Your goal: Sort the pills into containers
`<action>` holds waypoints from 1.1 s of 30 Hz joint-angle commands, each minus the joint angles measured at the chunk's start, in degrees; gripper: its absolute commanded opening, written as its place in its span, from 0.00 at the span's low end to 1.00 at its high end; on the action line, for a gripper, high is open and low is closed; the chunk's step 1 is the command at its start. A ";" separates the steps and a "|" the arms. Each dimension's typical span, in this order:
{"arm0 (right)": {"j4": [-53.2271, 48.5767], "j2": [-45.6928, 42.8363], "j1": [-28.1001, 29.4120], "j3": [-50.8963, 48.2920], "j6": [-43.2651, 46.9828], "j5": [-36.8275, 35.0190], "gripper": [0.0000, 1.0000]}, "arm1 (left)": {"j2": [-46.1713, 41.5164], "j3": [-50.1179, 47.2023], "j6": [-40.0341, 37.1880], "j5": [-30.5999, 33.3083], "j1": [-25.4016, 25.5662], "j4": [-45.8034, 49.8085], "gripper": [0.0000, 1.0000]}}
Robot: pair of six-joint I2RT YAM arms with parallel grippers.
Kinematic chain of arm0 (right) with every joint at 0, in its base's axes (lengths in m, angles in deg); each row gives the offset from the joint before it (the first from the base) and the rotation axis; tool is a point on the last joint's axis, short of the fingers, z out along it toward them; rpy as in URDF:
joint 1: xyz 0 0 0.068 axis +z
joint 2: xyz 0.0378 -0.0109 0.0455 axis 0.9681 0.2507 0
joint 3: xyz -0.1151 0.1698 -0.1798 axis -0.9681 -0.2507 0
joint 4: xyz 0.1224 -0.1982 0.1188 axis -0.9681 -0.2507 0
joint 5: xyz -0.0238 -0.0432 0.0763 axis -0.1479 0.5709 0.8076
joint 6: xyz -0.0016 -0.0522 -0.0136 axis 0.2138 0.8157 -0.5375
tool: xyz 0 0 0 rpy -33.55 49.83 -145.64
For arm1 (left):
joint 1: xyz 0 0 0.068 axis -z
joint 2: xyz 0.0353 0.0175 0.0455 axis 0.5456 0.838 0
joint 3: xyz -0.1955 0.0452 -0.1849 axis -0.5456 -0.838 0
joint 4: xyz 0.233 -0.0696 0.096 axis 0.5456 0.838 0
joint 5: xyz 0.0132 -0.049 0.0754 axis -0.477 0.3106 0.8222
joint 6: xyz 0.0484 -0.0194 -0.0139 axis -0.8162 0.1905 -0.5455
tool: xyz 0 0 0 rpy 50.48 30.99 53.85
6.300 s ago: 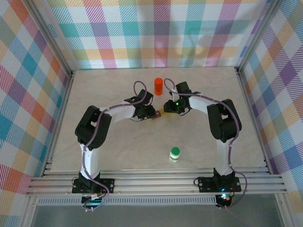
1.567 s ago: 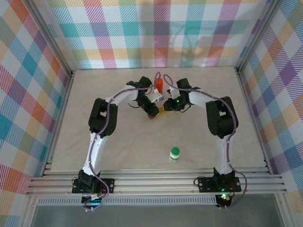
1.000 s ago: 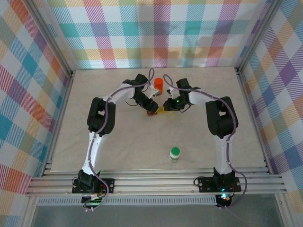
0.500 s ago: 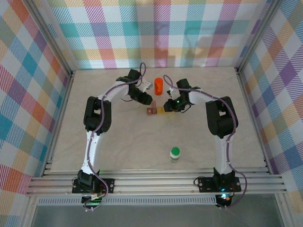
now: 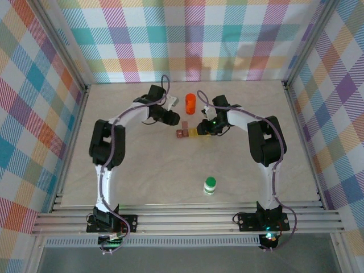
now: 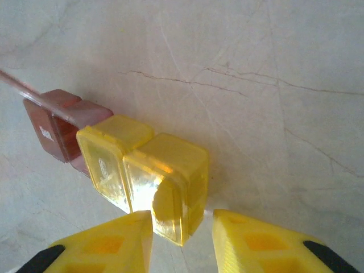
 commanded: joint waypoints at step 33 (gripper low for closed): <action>-32.77 -51.30 24.63 -20.76 -15.14 -41.57 0.66 | -80.22 -69.76 34.82 27.59 1.70 -27.56 1.00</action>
